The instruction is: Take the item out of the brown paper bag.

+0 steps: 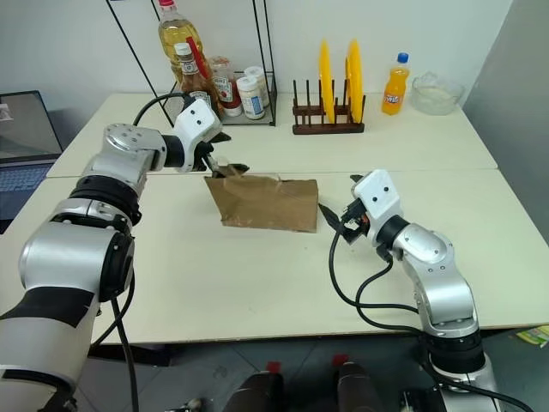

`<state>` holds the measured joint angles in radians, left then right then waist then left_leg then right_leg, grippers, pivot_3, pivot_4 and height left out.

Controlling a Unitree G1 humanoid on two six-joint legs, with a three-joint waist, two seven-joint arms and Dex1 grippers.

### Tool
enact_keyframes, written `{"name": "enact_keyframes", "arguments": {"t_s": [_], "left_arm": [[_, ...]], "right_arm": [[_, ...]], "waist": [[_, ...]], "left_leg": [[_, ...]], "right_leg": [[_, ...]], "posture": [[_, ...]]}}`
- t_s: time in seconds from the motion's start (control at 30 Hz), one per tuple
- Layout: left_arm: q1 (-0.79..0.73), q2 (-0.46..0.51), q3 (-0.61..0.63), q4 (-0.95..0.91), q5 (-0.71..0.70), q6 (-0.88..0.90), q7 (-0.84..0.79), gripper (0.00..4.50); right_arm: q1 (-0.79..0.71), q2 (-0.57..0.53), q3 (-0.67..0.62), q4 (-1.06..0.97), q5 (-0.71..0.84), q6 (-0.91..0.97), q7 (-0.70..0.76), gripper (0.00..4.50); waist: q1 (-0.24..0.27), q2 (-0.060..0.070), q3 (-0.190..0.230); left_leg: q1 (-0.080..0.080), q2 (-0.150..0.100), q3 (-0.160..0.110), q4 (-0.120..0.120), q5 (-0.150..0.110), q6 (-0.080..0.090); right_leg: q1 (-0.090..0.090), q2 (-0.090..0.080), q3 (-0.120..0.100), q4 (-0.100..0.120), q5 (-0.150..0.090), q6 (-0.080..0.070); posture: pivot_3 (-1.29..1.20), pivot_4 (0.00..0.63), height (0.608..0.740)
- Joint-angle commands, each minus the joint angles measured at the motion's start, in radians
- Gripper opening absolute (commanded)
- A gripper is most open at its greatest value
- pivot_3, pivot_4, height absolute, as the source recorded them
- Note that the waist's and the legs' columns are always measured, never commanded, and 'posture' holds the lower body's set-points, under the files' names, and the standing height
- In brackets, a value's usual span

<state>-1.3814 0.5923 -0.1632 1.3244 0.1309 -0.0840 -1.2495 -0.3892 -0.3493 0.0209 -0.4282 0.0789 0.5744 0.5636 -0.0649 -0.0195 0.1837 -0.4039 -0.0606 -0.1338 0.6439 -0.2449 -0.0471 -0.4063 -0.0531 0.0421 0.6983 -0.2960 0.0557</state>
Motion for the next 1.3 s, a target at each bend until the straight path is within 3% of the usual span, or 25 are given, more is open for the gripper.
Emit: {"name": "enact_keyframes", "arguments": {"t_s": [0.03,0.17,0.27,0.4,0.63,0.73,0.83,1.0,1.17,1.3], "left_arm": [[-0.01,0.039,-0.025,-0.04,0.019,0.015,-0.239,4.5],[0.074,0.07,-0.117,-0.155,-0.017,-0.024,-0.363,4.5],[0.174,0.133,-0.209,-0.352,-0.139,0.004,-0.365,4.5],[0.258,0.246,-0.24,-0.635,-0.272,0.117,-0.365,4.5],[0.383,0.42,-0.161,-0.993,-0.383,0.25,-0.365,4.5],[0.455,0.458,-0.118,-1.058,-0.367,0.181,-0.365,4.5],[0.613,0.513,-0.099,-1.131,-0.347,-0.005,-0.365,4.5],[0.792,0.505,-0.047,-1.144,-0.313,-0.291,-0.337,4.5],[0.903,0.471,-0.031,-1.152,-0.301,-0.405,-0.288,4.5],[0.951,0.394,-0.03,-1.202,-0.304,-0.374,-0.204,4.5]], "right_arm": [[0.012,-0.022,-0.022,-0.008,0.024,-0.048,0.003,4.46],[0.009,-0.05,-0.017,0.05,0.029,-0.098,0.007,4.46],[-0.004,-0.06,-0.013,0.101,0.03,-0.135,0.009,4.46],[-0.01,-0.073,-0.008,0.138,0.037,-0.17,0.019,4.46],[0.002,-0.076,0.024,0.17,0.043,-0.218,0.057,4.46],[0.005,-0.076,0.043,0.183,0.046,-0.242,0.082,4.46],[0.017,-0.096,0.081,0.19,0.057,-0.299,0.162,4.46],[0.067,-0.167,0.136,0.197,0.08,-0.396,0.318,4.46],[0.07,-0.185,0.163,0.252,0.069,-0.465,0.365,4.46],[0.071,-0.18,0.17,0.276,0.064,-0.485,0.369,4.46]], "waist": [[-0.003,0.0,0.0],[-0.008,0.0,0.0],[-0.011,0.0,0.0],[-0.018,0.0,0.0],[-0.019,0.0,0.0],[-0.019,0.0,0.0],[-0.022,0.001,0.0],[-0.014,0.0,0.0],[-0.007,0.0,0.0],[-0.001,0.0,0.0]], "left_leg": [[0.0,0.0,0.0,0.0,0.0,0.0],[0.0,0.001,-0.001,0.0,-0.001,0.002],[0.001,0.002,-0.003,0.0,-0.001,0.003],[0.001,0.002,-0.004,0.001,-0.002,0.003],[0.001,0.003,-0.004,0.001,-0.002,0.003],[0.002,0.002,-0.003,0.001,-0.002,0.003],[0.003,0.003,-0.002,0.0,-0.002,0.003],[0.003,0.003,-0.003,0.0,-0.002,0.004],[0.003,0.003,-0.002,0.001,-0.002,0.005],[0.003,0.003,-0.003,0.001,-0.002,0.005]], "right_leg": [[0.0,0.0,0.0,0.0,0.0,0.0],[0.001,0.0,0.0,0.0,0.0,0.0],[0.001,0.0,0.001,0.001,0.0,0.0],[0.001,0.0,0.002,0.001,0.0,0.0],[0.001,0.0,0.002,0.001,0.0,0.0],[0.002,0.0,0.002,0.001,0.0,0.0],[0.002,0.0,0.003,0.001,0.0,0.0],[0.002,0.0,0.002,0.001,0.0,0.0],[0.003,0.0,0.002,0.0,0.0,0.0],[0.004,0.0,0.002,0.001,0.0,0.0]], "posture": [[0.0,0.15,0.74],[0.0,0.15,0.74],[0.0,0.15,0.74],[0.0,0.15,0.74],[0.0,0.15,0.74],[0.0,0.15,0.74],[0.0,0.15,0.74],[0.0,0.15,0.74],[0.0,0.15,0.74],[0.0,0.15,0.74]]}}
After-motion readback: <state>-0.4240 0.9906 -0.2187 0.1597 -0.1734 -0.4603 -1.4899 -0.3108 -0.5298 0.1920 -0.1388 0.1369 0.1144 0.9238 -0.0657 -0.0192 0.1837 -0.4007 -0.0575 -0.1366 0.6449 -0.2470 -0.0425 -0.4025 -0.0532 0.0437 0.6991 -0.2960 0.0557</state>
